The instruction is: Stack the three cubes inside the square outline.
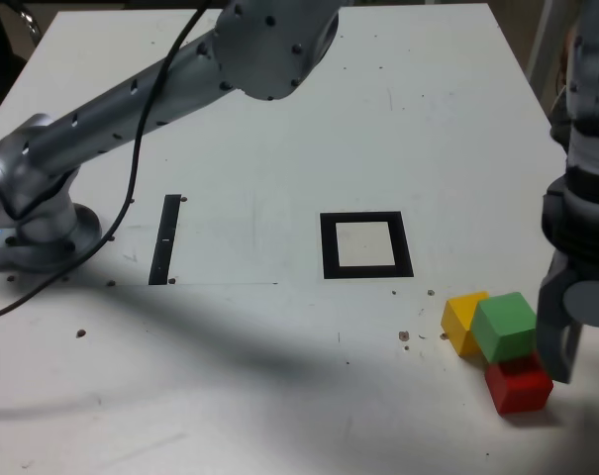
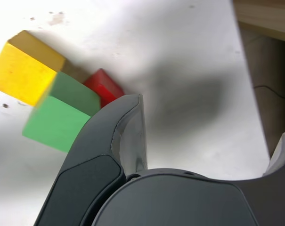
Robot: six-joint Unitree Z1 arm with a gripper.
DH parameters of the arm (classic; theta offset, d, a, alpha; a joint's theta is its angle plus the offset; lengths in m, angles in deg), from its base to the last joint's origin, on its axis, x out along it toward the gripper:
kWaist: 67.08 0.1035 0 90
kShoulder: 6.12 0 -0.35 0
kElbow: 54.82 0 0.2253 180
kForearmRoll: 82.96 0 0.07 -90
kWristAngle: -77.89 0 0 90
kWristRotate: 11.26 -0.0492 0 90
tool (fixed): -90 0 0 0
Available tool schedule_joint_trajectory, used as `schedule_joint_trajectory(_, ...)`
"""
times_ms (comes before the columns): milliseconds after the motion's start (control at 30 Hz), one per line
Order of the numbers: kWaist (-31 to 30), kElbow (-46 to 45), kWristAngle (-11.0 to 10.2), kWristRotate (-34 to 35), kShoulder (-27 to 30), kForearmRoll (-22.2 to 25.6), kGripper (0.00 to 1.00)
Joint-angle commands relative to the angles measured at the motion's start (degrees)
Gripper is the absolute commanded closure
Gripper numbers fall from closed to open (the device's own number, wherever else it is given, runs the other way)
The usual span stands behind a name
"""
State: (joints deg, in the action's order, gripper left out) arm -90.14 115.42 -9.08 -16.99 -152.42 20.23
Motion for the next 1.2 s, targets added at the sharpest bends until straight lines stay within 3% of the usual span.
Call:
schedule_joint_trajectory(0,0.5,-0.2,0.3,-0.2,-0.4,0.7,0.01)
schedule_joint_trajectory(400,0.9,-4.4,0.4,1.6,1.0,3.8,0.01)
schedule_joint_trajectory(833,0.9,-10.2,-1.6,5.1,4.1,5.1,0.02)
schedule_joint_trajectory(1167,-0.4,-10.9,-1.1,7.7,4.4,5.2,0.02)
